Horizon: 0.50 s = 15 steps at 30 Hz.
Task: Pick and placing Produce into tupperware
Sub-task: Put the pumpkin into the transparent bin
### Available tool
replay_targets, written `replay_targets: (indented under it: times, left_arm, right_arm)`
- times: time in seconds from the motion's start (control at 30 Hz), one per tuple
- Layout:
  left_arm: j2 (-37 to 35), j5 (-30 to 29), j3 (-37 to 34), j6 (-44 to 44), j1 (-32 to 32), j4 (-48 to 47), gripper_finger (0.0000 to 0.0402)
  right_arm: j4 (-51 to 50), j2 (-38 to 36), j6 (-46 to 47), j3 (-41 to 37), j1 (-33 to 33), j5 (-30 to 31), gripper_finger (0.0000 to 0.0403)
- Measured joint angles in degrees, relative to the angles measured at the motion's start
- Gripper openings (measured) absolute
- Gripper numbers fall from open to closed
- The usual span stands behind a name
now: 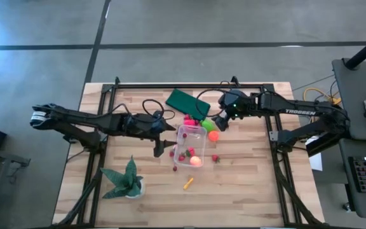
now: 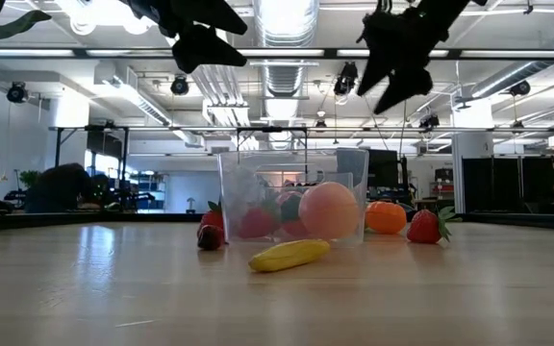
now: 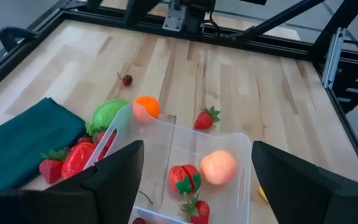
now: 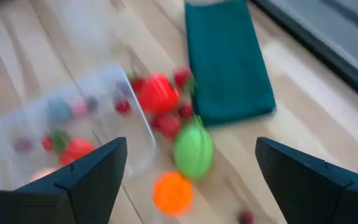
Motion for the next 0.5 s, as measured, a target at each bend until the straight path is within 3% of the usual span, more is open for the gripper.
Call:
replay_targets:
  times: [0.17,0.5]
  left_arm:
    - [-0.09,-0.02,0.0,0.02,0.0,0.09,0.0283]
    - [0.24,-0.24,-0.04,0.19,0.0,3.86,0.0283]
  right_arm:
    - [-7.35,0.11,-2.28,-0.52,0.5,-1.06,0.0344]
    - [-5.29,0.5,0.89,-7.14,0.5,-8.55,0.033]
